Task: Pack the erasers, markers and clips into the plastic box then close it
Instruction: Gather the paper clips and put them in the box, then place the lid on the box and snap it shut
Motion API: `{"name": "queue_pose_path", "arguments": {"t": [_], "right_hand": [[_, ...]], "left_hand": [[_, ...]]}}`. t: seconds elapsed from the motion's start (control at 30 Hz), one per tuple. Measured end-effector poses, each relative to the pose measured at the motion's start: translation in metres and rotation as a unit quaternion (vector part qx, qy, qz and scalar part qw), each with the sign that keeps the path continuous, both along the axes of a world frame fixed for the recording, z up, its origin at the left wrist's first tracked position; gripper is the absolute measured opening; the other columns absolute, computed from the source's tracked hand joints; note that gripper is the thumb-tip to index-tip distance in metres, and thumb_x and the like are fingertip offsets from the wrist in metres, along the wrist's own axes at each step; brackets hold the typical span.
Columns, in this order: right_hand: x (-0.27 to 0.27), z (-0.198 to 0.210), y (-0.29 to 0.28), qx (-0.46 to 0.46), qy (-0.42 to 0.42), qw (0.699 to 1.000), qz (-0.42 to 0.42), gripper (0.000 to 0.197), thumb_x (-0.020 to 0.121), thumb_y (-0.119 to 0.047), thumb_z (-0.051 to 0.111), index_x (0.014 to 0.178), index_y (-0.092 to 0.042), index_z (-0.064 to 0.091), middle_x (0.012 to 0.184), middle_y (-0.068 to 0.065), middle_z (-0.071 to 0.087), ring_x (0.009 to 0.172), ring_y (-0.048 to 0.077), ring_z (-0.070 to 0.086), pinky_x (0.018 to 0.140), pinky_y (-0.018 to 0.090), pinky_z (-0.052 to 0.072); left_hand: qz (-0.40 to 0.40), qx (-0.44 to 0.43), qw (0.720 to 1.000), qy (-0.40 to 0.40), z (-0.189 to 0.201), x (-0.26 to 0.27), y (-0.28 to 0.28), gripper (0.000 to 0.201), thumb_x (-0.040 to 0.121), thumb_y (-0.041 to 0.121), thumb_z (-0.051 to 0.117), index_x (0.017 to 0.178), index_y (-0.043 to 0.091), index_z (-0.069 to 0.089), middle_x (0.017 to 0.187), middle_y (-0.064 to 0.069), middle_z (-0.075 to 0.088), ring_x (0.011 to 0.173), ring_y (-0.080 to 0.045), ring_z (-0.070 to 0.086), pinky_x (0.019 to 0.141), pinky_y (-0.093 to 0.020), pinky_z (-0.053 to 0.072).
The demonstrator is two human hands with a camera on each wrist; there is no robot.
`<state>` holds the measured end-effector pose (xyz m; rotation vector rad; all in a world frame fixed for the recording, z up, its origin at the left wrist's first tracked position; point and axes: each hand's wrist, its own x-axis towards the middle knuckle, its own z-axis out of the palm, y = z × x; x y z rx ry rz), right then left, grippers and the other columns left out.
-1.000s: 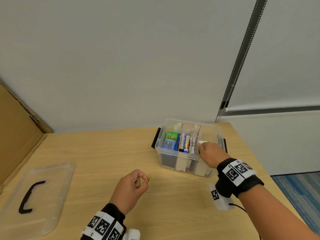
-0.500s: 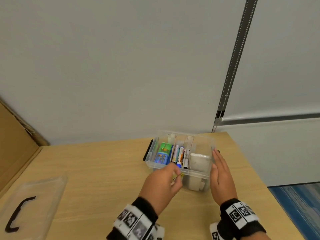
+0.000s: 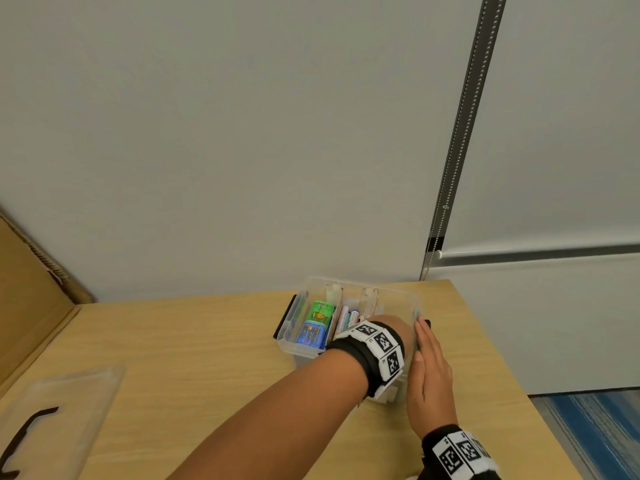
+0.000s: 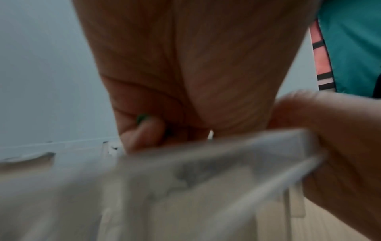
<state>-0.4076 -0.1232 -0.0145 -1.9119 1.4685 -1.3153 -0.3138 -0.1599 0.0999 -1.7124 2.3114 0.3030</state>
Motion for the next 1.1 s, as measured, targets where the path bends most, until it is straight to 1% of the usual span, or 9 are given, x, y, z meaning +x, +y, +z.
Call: {"name": "queue_pose_path", "arguments": {"t": [0.1,0.17,0.23,0.37,0.5,0.63,0.8,0.9,1.1], "right_hand": [[0.001,0.000,-0.001,-0.005,-0.003,1.000,0.000,0.059,0.095,-0.040,0.012,0.149,-0.022,0.026,0.156,-0.015,0.022,0.140,-0.007,0.018,0.111,0.028,0.018],[0.001,-0.001,-0.001,-0.004,-0.004,1.000,-0.002,0.058,0.095,-0.040,0.013,0.149,-0.023,0.026,0.156,-0.016,0.022,0.140,-0.007,0.018,0.111,0.029,0.018],[0.001,0.000,-0.001,-0.002,-0.004,1.000,-0.003,0.057,0.095,-0.039,0.013,0.149,-0.024,0.025,0.156,-0.016,0.021,0.140,-0.007,0.018,0.112,0.029,0.018],[0.002,0.001,0.000,0.002,0.000,1.000,0.000,0.055,0.095,-0.039,0.012,0.148,-0.029,0.022,0.156,-0.017,0.021,0.140,-0.008,0.017,0.112,0.028,0.017],[0.001,0.002,0.000,-0.001,-0.004,1.000,-0.003,0.057,0.095,-0.037,0.013,0.148,-0.023,0.025,0.156,-0.014,0.023,0.140,-0.006,0.019,0.113,0.028,0.019],[-0.002,0.006,0.000,0.005,0.005,1.000,-0.003,0.057,0.095,-0.037,0.014,0.149,-0.023,0.026,0.156,-0.013,0.023,0.140,-0.007,0.019,0.115,0.031,0.020],[-0.003,0.014,0.004,0.007,0.064,0.997,-0.050,0.057,0.093,-0.034,0.020,0.147,-0.020,0.030,0.155,-0.005,0.028,0.142,0.013,0.023,0.117,0.046,0.023],[0.019,0.035,0.020,-0.024,0.070,0.995,-0.063,0.056,0.093,-0.039,0.028,0.143,-0.017,0.035,0.155,-0.001,0.027,0.146,0.017,0.014,0.118,0.044,0.016],[0.137,0.060,0.066,-0.062,0.122,0.983,0.119,0.046,0.095,-0.037,0.032,0.138,-0.023,0.039,0.151,-0.009,0.028,0.145,0.006,0.013,0.117,0.033,0.015]], "left_hand": [[-0.017,0.025,0.999,-0.013,-0.008,-0.003,-0.005,0.027,0.097,0.016,0.047,0.110,-0.002,0.061,0.113,-0.019,0.063,0.107,-0.033,0.060,0.078,-0.034,0.044],[-0.054,0.067,0.995,-0.053,-0.003,-0.002,-0.007,0.022,0.097,0.014,0.045,0.098,-0.001,0.062,0.101,-0.020,0.063,0.101,-0.032,0.058,0.088,-0.034,0.045],[-0.078,0.085,0.990,-0.077,0.003,0.000,-0.008,0.028,0.099,0.012,0.042,0.116,-0.003,0.059,0.119,-0.019,0.060,0.112,-0.031,0.055,0.097,-0.035,0.041],[-0.046,0.018,0.994,0.100,0.005,0.019,0.015,0.038,0.095,0.005,0.041,0.129,0.014,0.055,0.127,-0.012,0.059,0.114,-0.028,0.056,0.096,-0.036,0.043],[0.030,-0.126,0.940,0.315,-0.012,0.057,0.059,0.041,0.097,0.011,0.038,0.133,0.026,0.050,0.140,0.007,0.049,0.129,-0.008,0.042,0.113,-0.030,0.033],[0.126,-0.213,0.904,0.349,-0.035,0.119,0.105,0.044,0.098,0.016,0.041,0.138,0.033,0.041,0.142,0.020,0.038,0.130,0.006,0.031,0.113,-0.019,0.023],[0.239,-0.277,0.874,0.321,-0.066,0.216,0.148,0.046,0.092,0.016,0.050,0.135,0.027,0.043,0.138,0.005,0.043,0.129,-0.011,0.039,0.110,-0.029,0.030],[0.329,-0.285,0.857,0.277,-0.072,0.272,0.171,0.050,0.091,0.014,0.056,0.138,0.020,0.041,0.140,-0.004,0.042,0.130,-0.020,0.038,0.107,-0.030,0.028],[0.518,-0.231,0.796,0.211,-0.076,0.375,0.208,0.058,0.089,0.023,0.056,0.143,0.018,0.034,0.146,-0.013,0.036,0.132,-0.033,0.033,0.110,-0.048,0.029]]}}
